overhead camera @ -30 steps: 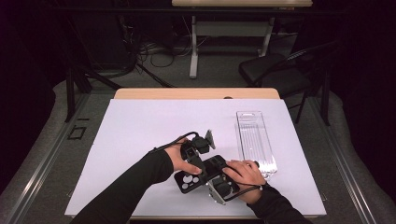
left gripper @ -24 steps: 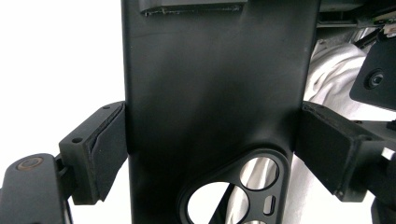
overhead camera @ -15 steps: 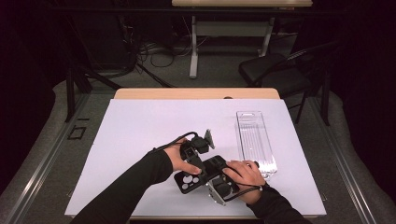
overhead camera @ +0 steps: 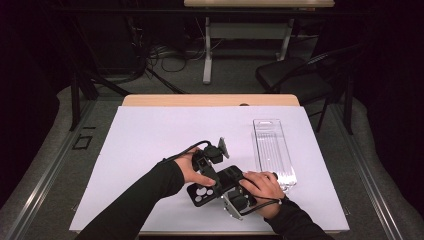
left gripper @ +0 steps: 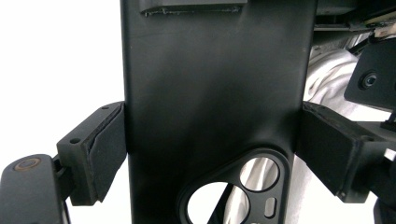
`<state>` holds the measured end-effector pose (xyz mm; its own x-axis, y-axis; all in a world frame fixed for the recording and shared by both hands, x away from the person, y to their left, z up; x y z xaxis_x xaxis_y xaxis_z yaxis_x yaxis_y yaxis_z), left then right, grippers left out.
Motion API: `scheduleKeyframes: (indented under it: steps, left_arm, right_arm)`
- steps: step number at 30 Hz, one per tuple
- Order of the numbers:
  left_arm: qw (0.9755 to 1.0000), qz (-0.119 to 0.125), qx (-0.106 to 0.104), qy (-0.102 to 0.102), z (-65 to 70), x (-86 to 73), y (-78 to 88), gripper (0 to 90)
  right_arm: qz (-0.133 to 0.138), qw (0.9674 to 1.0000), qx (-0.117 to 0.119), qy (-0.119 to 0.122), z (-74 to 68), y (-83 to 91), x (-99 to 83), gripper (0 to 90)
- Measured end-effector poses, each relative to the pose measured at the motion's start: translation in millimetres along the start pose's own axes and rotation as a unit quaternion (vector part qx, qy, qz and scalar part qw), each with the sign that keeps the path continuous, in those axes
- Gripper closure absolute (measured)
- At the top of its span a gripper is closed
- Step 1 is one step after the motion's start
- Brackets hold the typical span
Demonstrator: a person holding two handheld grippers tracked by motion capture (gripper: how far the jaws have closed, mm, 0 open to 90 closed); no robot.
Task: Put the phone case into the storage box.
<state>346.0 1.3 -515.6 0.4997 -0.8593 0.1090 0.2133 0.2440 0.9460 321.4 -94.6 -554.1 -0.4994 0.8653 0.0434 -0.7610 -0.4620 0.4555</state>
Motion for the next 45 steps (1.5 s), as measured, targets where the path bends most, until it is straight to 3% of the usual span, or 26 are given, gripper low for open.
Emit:
scheduleKeyframes:
  steps: [5,16,23,34,45]
  left_arm:
    - [1.0000,0.006,-0.005,0.004,-0.1,-0.7,0.2,12.9]
    - [0.9997,0.026,0.003,0.003,-1.1,-2.5,5.9,10.9]
    - [0.9991,0.042,0.009,0.000,-1.3,-4.7,12.1,10.4]
    - [0.9967,0.078,0.023,0.004,-8.5,-21.1,28.2,11.4]
    - [0.9924,0.116,0.038,0.017,-23.1,-37.3,36.8,15.2]
  right_arm:
    - [0.001,1.0000,0.003,-0.003,-0.4,0.1,-0.1,88.4]
    - [0.001,0.9998,0.010,-0.016,-0.2,-0.4,-0.6,88.5]
    - [-0.002,0.9998,0.018,-0.012,-0.2,-0.9,-1.6,88.5]
    - [-0.008,0.9993,0.023,-0.030,-1.4,3.0,-10.1,88.5]
    - [-0.009,0.9987,0.032,-0.039,-2.2,6.7,-14.2,88.5]
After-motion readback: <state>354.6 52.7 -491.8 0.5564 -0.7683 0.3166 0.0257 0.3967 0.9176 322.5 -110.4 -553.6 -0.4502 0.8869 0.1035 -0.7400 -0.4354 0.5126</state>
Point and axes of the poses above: each handheld gripper's, and its own axes: y roughly backward along the jaws, x roughly out of its top, z roughly to its right, the point moved 6 cm from there along -y, roughly forward along the jaws, and after that the axes turned 5 degrees about x, right-handed, at the moved point
